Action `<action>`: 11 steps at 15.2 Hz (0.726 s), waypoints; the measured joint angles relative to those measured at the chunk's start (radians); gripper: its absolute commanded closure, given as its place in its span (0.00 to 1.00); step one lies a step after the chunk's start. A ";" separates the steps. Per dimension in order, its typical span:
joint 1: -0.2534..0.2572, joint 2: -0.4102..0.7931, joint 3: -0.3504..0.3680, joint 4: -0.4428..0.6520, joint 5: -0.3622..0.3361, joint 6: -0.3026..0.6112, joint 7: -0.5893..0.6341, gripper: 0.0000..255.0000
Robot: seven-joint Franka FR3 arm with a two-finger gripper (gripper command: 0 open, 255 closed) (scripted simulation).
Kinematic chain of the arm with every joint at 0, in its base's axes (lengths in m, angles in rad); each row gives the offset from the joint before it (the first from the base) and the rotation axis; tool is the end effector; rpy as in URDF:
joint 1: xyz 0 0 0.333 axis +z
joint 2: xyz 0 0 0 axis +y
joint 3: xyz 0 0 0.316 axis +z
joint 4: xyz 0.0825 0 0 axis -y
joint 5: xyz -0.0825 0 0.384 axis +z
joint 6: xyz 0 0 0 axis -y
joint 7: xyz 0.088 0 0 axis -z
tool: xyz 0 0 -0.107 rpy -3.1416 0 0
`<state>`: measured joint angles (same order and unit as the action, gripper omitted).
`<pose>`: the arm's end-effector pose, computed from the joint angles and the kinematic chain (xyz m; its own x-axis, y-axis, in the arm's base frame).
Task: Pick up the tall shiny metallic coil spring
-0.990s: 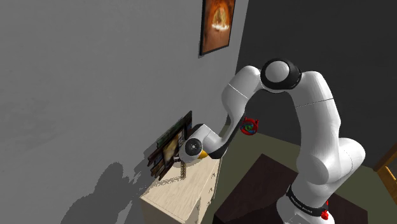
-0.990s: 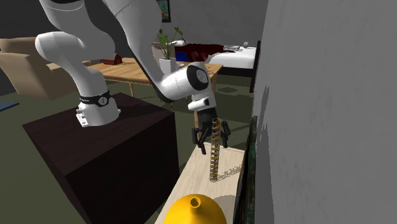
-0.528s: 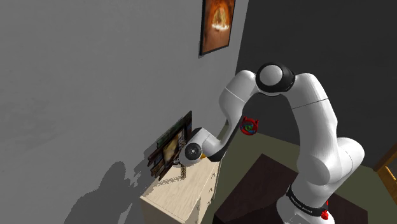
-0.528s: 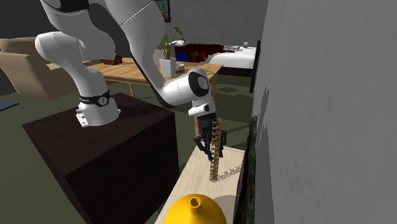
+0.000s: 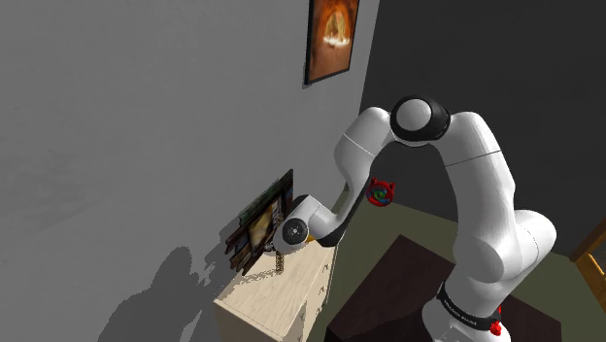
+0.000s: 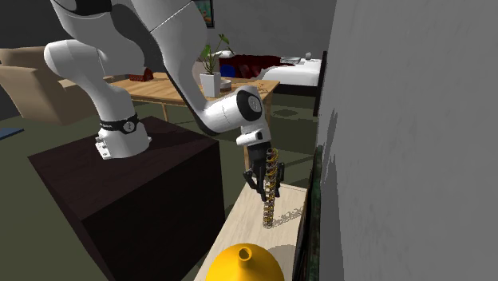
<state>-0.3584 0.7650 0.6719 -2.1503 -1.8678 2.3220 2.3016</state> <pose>0.4934 0.1774 0.0933 0.7047 -0.4095 0.5795 -0.5133 -0.8580 0.0179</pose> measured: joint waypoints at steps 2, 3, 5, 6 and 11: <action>-0.006 -0.014 0.006 -0.007 0.013 0.003 -0.010 1.00; -0.011 -0.026 0.011 -0.015 0.022 0.005 -0.014 1.00; -0.019 -0.051 0.024 -0.024 0.047 0.010 -0.031 1.00; -0.025 -0.067 0.031 -0.034 0.058 0.013 -0.037 1.00; -0.054 -0.134 0.064 -0.060 0.122 0.030 -0.084 1.00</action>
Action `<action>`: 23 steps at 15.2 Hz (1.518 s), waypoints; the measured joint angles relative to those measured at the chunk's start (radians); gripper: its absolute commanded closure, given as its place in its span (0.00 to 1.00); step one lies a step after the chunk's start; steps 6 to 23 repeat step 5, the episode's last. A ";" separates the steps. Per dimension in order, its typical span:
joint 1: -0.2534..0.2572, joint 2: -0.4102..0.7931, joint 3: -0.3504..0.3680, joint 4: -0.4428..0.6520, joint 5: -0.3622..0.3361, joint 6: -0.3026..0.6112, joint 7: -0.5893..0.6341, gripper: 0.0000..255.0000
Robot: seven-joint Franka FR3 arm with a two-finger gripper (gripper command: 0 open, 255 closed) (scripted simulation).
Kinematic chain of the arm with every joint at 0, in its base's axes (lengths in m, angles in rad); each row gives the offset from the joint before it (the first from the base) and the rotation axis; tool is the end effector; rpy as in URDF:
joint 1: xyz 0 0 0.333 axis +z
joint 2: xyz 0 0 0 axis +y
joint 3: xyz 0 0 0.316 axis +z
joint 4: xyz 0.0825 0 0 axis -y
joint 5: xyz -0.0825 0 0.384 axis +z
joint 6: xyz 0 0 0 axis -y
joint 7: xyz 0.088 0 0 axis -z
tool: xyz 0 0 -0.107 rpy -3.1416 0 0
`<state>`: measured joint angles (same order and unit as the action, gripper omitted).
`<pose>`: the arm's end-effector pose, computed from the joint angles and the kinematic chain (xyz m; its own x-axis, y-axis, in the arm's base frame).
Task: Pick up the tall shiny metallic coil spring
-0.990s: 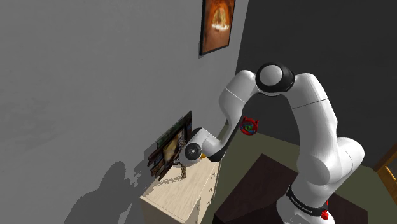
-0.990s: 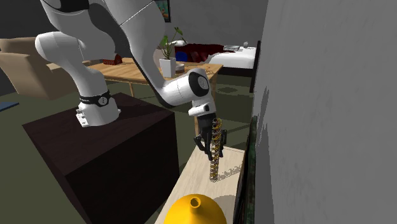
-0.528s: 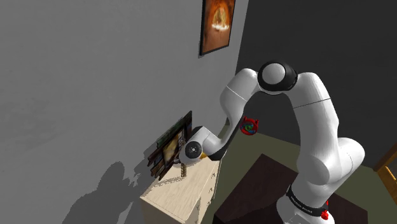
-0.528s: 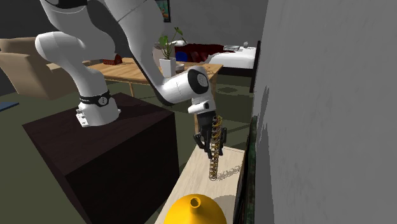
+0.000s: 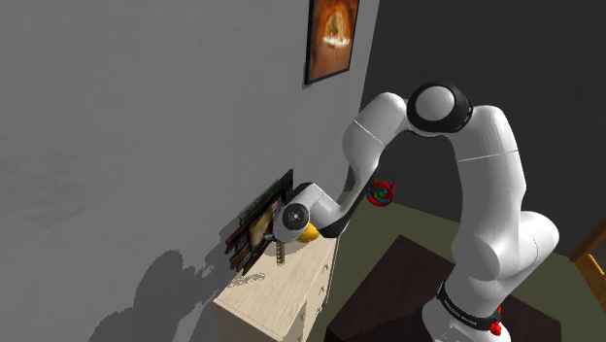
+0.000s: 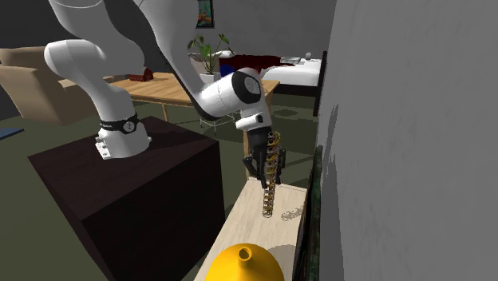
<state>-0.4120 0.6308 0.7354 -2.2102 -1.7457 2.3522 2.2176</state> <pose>0.4932 0.1774 0.1449 0.7052 -0.4098 0.5786 -0.5143 -0.8574 0.0195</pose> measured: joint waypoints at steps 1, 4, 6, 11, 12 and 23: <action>-0.006 -0.014 0.007 -0.007 0.012 0.003 -0.008 1.00; -0.024 -0.055 0.028 -0.019 0.055 0.014 -0.040 1.00; -0.029 -0.064 0.032 -0.024 0.062 0.018 -0.046 1.00; -0.029 -0.064 0.032 -0.024 0.062 0.018 -0.046 1.00; -0.029 -0.064 0.032 -0.024 0.062 0.018 -0.046 1.00; -0.029 -0.064 0.032 -0.024 0.062 0.018 -0.046 1.00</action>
